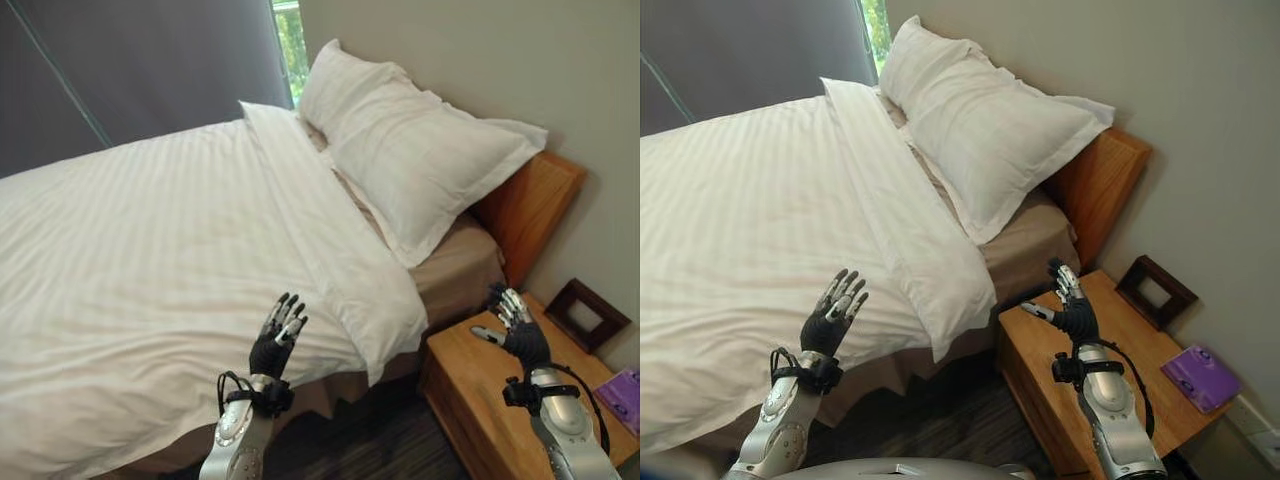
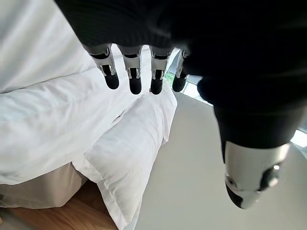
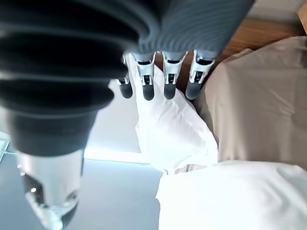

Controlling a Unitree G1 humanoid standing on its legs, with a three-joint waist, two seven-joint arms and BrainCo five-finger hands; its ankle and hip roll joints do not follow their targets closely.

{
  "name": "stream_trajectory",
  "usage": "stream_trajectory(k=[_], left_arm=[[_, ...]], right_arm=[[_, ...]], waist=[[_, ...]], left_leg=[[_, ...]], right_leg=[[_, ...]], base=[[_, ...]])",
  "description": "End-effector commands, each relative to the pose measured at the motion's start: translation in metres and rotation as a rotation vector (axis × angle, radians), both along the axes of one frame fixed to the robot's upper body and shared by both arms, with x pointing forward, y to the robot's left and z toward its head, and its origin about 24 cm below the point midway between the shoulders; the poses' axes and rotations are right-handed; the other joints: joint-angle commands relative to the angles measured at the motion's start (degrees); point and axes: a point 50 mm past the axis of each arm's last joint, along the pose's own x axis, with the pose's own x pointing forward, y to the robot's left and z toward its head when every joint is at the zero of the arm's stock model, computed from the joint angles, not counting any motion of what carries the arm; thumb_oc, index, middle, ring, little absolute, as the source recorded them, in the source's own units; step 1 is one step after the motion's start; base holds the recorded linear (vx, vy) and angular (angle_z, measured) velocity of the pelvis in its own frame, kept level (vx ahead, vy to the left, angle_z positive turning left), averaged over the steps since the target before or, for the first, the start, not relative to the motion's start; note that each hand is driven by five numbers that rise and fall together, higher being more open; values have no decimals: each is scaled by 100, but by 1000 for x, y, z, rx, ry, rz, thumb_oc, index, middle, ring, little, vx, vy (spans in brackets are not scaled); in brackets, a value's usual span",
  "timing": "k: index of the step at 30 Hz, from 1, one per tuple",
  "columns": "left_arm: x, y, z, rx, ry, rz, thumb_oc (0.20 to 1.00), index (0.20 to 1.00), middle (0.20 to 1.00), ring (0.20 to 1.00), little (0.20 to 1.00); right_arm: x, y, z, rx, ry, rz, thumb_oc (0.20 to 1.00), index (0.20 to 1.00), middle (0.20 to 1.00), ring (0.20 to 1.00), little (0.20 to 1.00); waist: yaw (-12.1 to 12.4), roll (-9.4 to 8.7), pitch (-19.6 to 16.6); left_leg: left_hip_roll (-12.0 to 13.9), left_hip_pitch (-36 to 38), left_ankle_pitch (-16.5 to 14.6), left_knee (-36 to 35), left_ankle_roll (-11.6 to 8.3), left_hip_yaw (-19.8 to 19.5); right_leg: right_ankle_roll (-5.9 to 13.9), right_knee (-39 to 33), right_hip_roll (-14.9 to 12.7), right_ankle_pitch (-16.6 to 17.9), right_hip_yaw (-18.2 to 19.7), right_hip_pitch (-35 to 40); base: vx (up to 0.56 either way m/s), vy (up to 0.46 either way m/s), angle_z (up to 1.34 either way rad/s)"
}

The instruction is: Making the bed.

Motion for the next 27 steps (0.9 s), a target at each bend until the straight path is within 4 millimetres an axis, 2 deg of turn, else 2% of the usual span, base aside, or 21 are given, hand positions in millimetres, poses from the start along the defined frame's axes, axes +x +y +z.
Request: stream_trajectory(k=[1, 2, 4, 6, 7, 8, 10, 12, 13, 14, 15, 16, 18, 21, 23, 24, 25, 26, 27], left_arm=[[14, 22, 23, 71, -126, 36, 1000, 1000, 1000, 1000, 1000], [14, 22, 23, 71, -126, 36, 1000, 1000, 1000, 1000, 1000], [4, 34, 25, 20, -133, 109, 1000, 1000, 1000, 1000, 1000], [6, 37, 33, 39, -169, 113, 1000, 1000, 1000, 1000, 1000], [11, 36, 36, 44, -183, 112, 1000, 1000, 1000, 1000, 1000], [15, 38, 41, 63, -204, 122, 1000, 1000, 1000, 1000, 1000], [17, 40, 46, 78, -226, 138, 1000, 1000, 1000, 1000, 1000], [14, 41, 45, 63, -229, 145, 1000, 1000, 1000, 1000, 1000], [14, 43, 45, 70, -227, 154, 1000, 1000, 1000, 1000, 1000], [14, 45, 47, 84, -228, 172, 1000, 1000, 1000, 1000, 1000], [14, 45, 47, 84, -228, 172, 1000, 1000, 1000, 1000, 1000], [15, 47, 50, 91, -236, 180, 1000, 1000, 1000, 1000, 1000], [18, 46, 55, 85, -261, 184, 1000, 1000, 1000, 1000, 1000], [22, 43, 58, 68, -279, 173, 1000, 1000, 1000, 1000, 1000], [22, 43, 61, 87, -289, 152, 1000, 1000, 1000, 1000, 1000], [22, 43, 61, 87, -289, 152, 1000, 1000, 1000, 1000, 1000], [20, 47, 60, 120, -284, 150, 1000, 1000, 1000, 1000, 1000], [19, 52, 60, 164, -277, 157, 1000, 1000, 1000, 1000, 1000], [17, 55, 60, 176, -271, 162, 1000, 1000, 1000, 1000, 1000]], right_arm=[[12, 2, 28, -51, -146, 31, 1000, 1000, 1000, 1000, 1000], [12, 2, 28, -51, -147, 31, 1000, 1000, 1000, 1000, 1000], [19, 14, 43, 17, -211, 115, 1000, 1000, 1000, 1000, 1000], [27, 19, 48, 14, -229, 152, 1000, 1000, 1000, 1000, 1000], [32, 21, 49, -4, -235, 161, 1000, 1000, 1000, 1000, 1000], [37, 25, 51, -34, -242, 173, 1000, 1000, 1000, 1000, 1000], [40, 28, 55, -57, -257, 172, 1000, 1000, 1000, 1000, 1000], [40, 33, 56, -50, -269, 185, 1000, 1000, 1000, 1000, 1000], [39, 33, 55, -45, -265, 181, 1000, 1000, 1000, 1000, 1000], [35, 32, 42, -9, -206, 154, 1000, 1000, 1000, 1000, 1000], [35, 32, 42, -9, -206, 154, 1000, 1000, 1000, 1000, 1000], [32, 31, 35, 12, -177, 142, 1000, 1000, 1000, 1000, 1000], [25, 25, 27, 25, -132, 118, 1000, 1000, 1000, 1000, 1000], [16, 14, 24, -2, -113, 95, 1000, 1000, 1000, 1000, 1000], [11, 5, 24, -37, -108, 63, 1000, 1000, 1000, 1000, 1000], [11, 5, 24, -37, -108, 63, 1000, 1000, 1000, 1000, 1000], [9, -2, 23, -29, -108, 15, 1000, 1000, 1000, 1000, 1000], [9, -3, 22, -5, -111, -14, 1000, 1000, 1000, 1000, 1000], [8, -2, 20, 1, -104, -12, 1000, 1000, 1000, 1000, 1000]], waist=[[85, -80, 0], [84, -81, 0], [439, -67, 278], [830, -121, 714], [863, -154, 780], [922, -191, 818], [947, -234, 791], [935, -264, 807], [887, -274, 780], [735, -182, 644], [706, -198, 665], [628, -109, 595], [492, -14, 470], [385, 67, 342], [399, 0, 340], [400, -4, 339], [400, -65, 399], [391, -123, 431], [404, -162, 456]], left_leg=[[297, 311, -104, 70, -344, 97], [297, 311, -104, 70, -344, 96], [370, 141, 75, 187, -396, -153], [293, -746, 413, 948, -582, -515], [228, -1030, 441, 1130, -556, -476], [232, -1186, 354, 1396, -522, -238], [572, -1007, 19, 1829, -483, 372], [956, -663, -173, 2132, -540, 542], [1314, -368, -84, 2429, -613, 611], [1808, 319, 127, 2357, -833, 734], [1808, 308, 224, 2314, -796, 771], [1914, 588, 255, 2191, -944, 708], [1833, 904, 170, 1807, -1072, 648], [1554, 875, -190, 858, -1043, 694], [1285, 879, -561, 407, -900, 748], [1279, 879, -561, 406, -896, 748], [1023, 875, -744, 175, -767, 701], [862, 911, -826, 129, -687, 701], [784, 909, -863, 117, -626, 702]], right_leg=[[17, 196, 116, 235, 175, -489], [17, 196, 116, 235, 174, -489], [-49, 203, 132, 205, -42, -487], [-126, 202, 8, 162, -669, -479], [-121, 271, -63, 181, -883, -600], [-107, 359, -168, 214, -1130, -732], [-101, 373, -370, 303, -1590, -839], [-103, 329, -530, 363, -1941, -792], [-137, 368, -638, 391, -2189, -830], [-99, 473, -747, 325, -2549, -909], [-156, 487, -769, 380, -2658, -919], [-88, 530, -765, 288, -2731, -929], [-3, 598, -889, 356, -2989, -1042], [226, 635, -1156, 641, -3157, -1155], [457, 594, -1442, 967, -3208, -1220], [461, 594, -1448, 970, -3205, -1222], [680, 464, -1667, 1332, -3181, -1264], [791, 385, -1758, 1527, -3085, -1286], [813, 365, -1786, 1571, -3009, -1296]], base=[[-43, -59, 5], [-114, -128, 6], [-235, -203, 14], [-351, -141, 85], [-337, -95, 142], [-310, -79, 213], [-261, -40, 217], [-216, 54, 120], [-224, 191, 159], [-200, 156, 163], [-114, 203, 148], [-113, 167, 119], [-130, 252, 114], [-97, 322, 137], [-88, 304, 82], [-140, 392, 34], [-156, 419, 22], [-180, 484, 21], [-188, 304, 24]])
